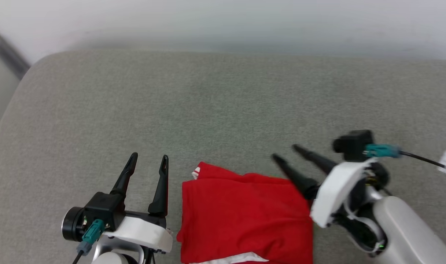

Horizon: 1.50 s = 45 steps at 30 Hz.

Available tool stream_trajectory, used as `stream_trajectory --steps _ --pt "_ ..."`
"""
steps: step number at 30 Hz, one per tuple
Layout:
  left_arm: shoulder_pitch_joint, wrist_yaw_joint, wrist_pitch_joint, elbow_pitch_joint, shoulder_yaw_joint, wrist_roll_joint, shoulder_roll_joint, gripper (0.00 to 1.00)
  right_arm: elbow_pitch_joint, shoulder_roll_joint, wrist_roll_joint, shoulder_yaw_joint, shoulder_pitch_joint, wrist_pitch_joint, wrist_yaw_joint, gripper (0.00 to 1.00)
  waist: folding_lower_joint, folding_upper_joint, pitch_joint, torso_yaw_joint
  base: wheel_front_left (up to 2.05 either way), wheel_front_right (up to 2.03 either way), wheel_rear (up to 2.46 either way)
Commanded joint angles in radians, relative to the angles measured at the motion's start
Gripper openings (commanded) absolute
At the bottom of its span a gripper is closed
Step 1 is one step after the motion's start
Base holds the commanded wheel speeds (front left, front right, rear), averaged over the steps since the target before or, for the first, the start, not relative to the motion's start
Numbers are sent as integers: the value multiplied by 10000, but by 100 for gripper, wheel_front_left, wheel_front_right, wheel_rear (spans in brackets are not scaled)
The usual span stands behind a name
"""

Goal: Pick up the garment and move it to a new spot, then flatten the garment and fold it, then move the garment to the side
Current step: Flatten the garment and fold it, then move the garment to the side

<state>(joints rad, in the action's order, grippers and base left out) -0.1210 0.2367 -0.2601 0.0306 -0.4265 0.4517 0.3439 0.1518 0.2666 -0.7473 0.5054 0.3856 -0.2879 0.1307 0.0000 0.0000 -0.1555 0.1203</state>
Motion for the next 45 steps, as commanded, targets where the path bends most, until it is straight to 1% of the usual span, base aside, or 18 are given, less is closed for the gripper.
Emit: stream_trajectory --steps 1,4,6,8,11,15,19,20,28,39,43,45 --pt "144 46 -67 63 65 -48 13 100 75 160 675 -404 -307 430 0 100 0 0 204 -270 0 0 0" --pt "267 114 -68 94 164 -60 82 100 91 185 1902 -1587 -792 1176 0 100 0 0 377 -526 0 0 0" --pt "380 179 -67 81 235 -45 114 100 -85 69 2688 -2520 -1202 1605 0 100 0 0 520 -679 0 0 0" --pt "461 231 -68 97 332 -26 149 100 -417 -130 3374 -3370 -1625 1957 0 100 0 0 656 -810 0 0 0" --pt "616 320 -68 114 499 -52 202 100 -1168 -515 4255 -4382 -2263 2357 0 100 0 0 855 -959 0 0 0" --pt "856 389 -69 103 685 -107 307 100 -2193 -1048 5048 -4931 -3008 2606 -1 100 0 0 1147 -1088 0 0 0" --pt "1156 454 -68 80 738 -183 382 100 -2937 -1506 5475 -5033 -3816 2410 -1 100 0 0 1488 -1081 0 0 0" --pt "1396 449 -59 38 756 -161 408 100 -3360 -1756 5633 -5023 -4368 2243 -1 100 0 0 1665 -1040 0 0 0" --pt "1712 304 -61 -89 795 -193 321 100 -3917 -2071 5713 -5298 -5232 1992 -1 100 0 0 1850 -965 0 0 0" --pt "1535 115 -61 -224 971 -278 141 100 -4224 -2160 5582 -5472 -5268 1633 -1 100 0 0 1729 -946 0 0 0" --pt "1277 -40 -61 -85 1116 -423 -51 100 -3961 -2166 4513 -5944 -5326 1028 -1 100 0 0 1369 -809 0 0 0" --pt "1165 -90 -61 -28 1194 -518 -185 100 -3697 -2165 3558 -6295 -5316 568 0 100 0 0 1169 -672 0 0 0"
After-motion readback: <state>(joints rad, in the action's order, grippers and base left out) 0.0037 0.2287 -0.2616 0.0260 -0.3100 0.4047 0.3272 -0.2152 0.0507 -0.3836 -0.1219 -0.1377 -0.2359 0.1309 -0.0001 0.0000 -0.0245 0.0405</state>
